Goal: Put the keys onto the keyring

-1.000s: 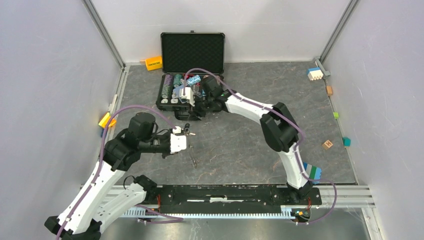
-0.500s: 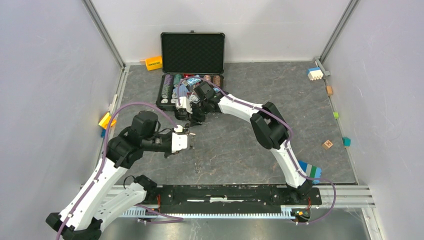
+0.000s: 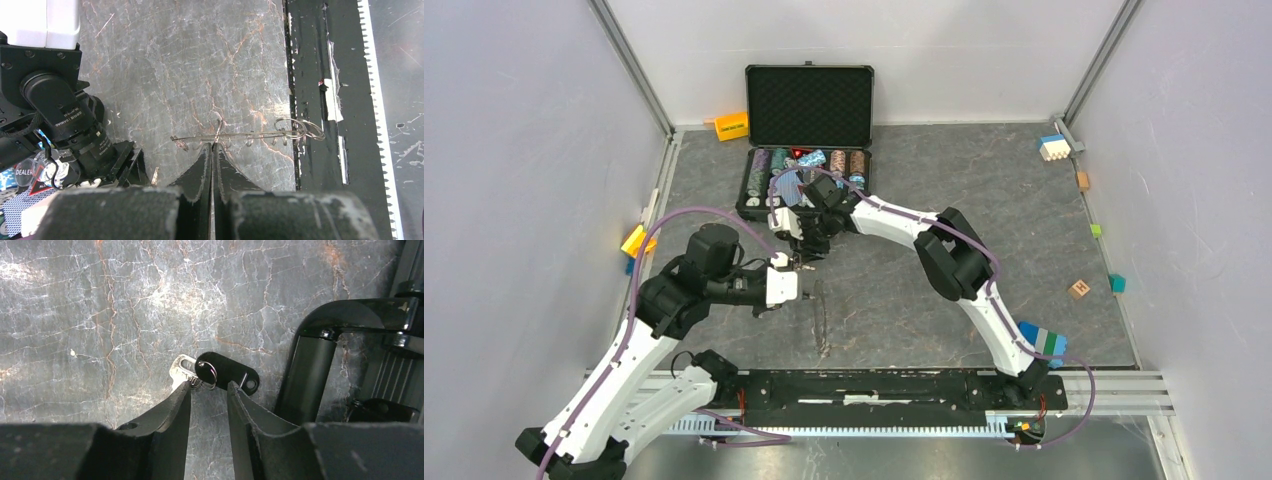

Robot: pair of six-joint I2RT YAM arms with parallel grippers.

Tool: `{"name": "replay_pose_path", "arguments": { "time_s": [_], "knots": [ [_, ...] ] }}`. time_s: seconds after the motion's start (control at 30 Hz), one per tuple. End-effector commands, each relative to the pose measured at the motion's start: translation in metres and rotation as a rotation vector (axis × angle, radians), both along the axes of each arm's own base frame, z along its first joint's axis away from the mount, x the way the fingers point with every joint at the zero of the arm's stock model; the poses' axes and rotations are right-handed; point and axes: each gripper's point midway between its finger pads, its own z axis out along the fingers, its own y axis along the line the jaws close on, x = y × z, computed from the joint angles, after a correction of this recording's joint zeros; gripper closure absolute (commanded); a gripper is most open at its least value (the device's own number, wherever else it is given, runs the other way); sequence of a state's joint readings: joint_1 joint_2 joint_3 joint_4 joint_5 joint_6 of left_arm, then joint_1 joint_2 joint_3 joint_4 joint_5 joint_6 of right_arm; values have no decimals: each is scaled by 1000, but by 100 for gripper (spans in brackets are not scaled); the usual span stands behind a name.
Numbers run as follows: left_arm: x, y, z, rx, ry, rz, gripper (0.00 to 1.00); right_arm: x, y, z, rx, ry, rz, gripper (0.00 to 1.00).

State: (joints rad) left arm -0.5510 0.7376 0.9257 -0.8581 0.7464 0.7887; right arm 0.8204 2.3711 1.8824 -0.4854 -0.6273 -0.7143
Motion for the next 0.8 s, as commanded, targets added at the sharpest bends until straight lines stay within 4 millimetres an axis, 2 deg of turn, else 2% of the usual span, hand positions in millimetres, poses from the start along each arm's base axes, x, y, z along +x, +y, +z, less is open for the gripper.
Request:
{"name": "replay_pose_path", "arguments": {
  "time_s": [0.0, 0.77],
  "knots": [
    [-2, -6, 13, -56, -14, -16, 98, 1, 14, 13, 33, -34, 32, 63],
    [-3, -3, 11, -55, -31, -16, 98, -4, 20, 4, 8, -47, 53, 67]
  ]
}}
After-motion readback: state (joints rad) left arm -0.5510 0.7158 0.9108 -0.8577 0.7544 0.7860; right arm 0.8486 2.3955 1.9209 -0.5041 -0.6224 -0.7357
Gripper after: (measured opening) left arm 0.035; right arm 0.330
